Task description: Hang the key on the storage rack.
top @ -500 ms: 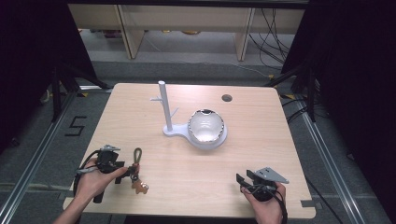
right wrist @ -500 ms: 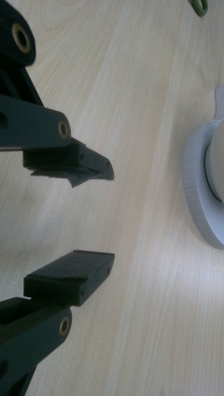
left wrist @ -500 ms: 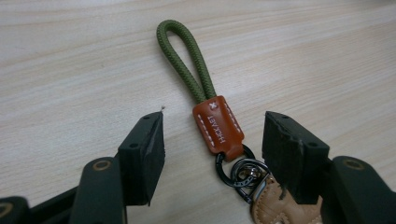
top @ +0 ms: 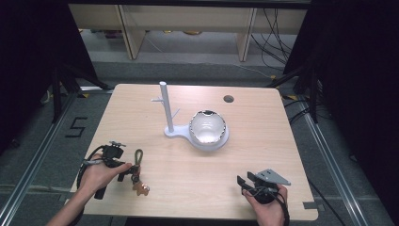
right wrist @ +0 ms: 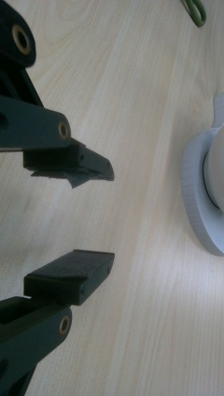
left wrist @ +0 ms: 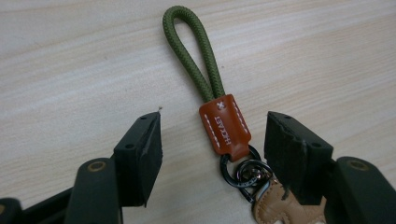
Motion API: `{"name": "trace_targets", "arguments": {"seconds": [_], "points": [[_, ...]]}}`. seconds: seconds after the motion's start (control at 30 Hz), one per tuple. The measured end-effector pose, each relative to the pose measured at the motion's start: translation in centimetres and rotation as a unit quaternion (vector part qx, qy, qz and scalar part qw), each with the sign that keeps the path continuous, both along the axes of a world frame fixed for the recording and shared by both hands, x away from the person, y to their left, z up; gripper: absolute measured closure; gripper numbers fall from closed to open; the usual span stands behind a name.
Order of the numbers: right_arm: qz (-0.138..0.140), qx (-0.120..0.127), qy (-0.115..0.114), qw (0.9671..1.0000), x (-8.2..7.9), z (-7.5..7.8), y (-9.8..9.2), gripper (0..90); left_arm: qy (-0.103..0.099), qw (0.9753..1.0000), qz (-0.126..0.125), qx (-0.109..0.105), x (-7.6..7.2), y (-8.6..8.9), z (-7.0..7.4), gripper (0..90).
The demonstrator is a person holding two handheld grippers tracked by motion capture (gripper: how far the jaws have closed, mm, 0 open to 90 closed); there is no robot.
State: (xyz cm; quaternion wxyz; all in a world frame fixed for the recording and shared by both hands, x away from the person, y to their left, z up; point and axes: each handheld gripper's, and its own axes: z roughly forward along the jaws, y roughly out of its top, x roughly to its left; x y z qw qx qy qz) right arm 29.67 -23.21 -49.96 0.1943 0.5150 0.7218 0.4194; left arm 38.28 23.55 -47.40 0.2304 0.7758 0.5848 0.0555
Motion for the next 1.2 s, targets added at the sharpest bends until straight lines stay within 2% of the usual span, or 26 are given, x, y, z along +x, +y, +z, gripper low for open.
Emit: {"name": "trace_targets", "arguments": {"seconds": [0.17, 0.27, 0.3, 0.33, 0.37, 0.43, 0.53, 0.57, 0.6, 0.63, 0.77, 0.87, 0.97, 1.03, 1.13, 1.2], "points": [[0.001, -0.007, 0.004, 1.0000, -0.1, 0.1, 0.0, 53.4, 0.009, 0.9997, -0.006, 0.020, 1.0, -0.8, 0.1, 36.3], [0.000, 0.000, 0.009, 1.0000, -0.1, 0.1, 0.2, 53.1, 0.018, 0.9993, -0.009, 0.030, 1.4, -1.5, 0.0, 37.4], [-0.011, 0.014, 0.019, 0.9997, -0.3, 0.1, 0.4, 53.0, 0.020, 0.9992, -0.007, 0.033, 1.5, -1.7, -0.1, 37.7], [0.003, 0.002, 0.006, 1.0000, -0.1, 0.0, 0.2, 52.9, 0.027, 0.9986, -0.015, 0.043, 1.6, -1.8, -0.1, 38.2], [0.003, 0.000, 0.008, 1.0000, -0.1, 0.1, 0.2, 52.8, 0.026, 0.9982, -0.023, 0.050, 1.8, -1.8, -0.1, 39.5], [-0.002, 0.004, 0.016, 0.9999, -0.2, 0.2, 0.3, 52.6, 0.041, 0.9973, -0.020, 0.058, 1.9, -2.4, -0.2, 42.5], [-0.001, 0.005, 0.018, 0.9998, -0.2, 0.2, 0.4, 52.6, 0.043, 0.9974, -0.015, 0.056, 2.0, -2.6, -0.4, 43.1], [0.001, 0.013, 0.015, 0.9998, -0.2, 0.1, 0.5, 52.6, 0.044, 0.9968, -0.019, 0.064, 2.1, -2.7, -0.5, 43.1], [0.000, 0.014, 0.017, 0.9997, -0.2, 0.1, 0.5, 52.5, 0.034, 0.9967, -0.029, 0.068, 2.2, -2.6, -0.6, 43.9], [0.014, 0.012, 0.002, 0.9998, 0.1, -0.1, 0.2, 52.5, 0.037, 0.9962, -0.031, 0.072, 2.2, -2.7, -0.7, 44.8], [0.016, 0.004, 0.000, 0.9999, 0.1, -0.2, 0.2, 52.4, 0.045, 0.9948, -0.044, 0.080, 2.3, -2.9, -1.0, 47.4], [0.015, 0.007, 0.002, 0.9999, 0.0, -0.1, 0.2, 52.3, 0.045, 0.9940, -0.049, 0.087, 2.3, -3.0, -1.2, 49.5], [0.016, 0.010, 0.006, 0.9998, 0.0, -0.1, 0.3, 52.3, 0.042, 0.9936, -0.044, 0.096, 2.1, -3.2, -1.2, 52.0], [0.016, 0.012, 0.005, 0.9998, 0.0, -0.1, 0.3, 52.2, 0.042, 0.9941, -0.037, 0.093, 2.0, -3.3, -1.3, 53.7], [0.018, 0.011, 0.005, 0.9998, 0.0, -0.1, 0.3, 52.0, 0.041, 0.9931, -0.048, 0.098, 2.0, -3.2, -1.2, 57.3], [0.018, 0.012, 0.005, 0.9998, 0.0, -0.1, 0.3, 52.0, 0.041, 0.9936, -0.047, 0.095, 1.9, -3.2, -1.2, 58.0]]}}
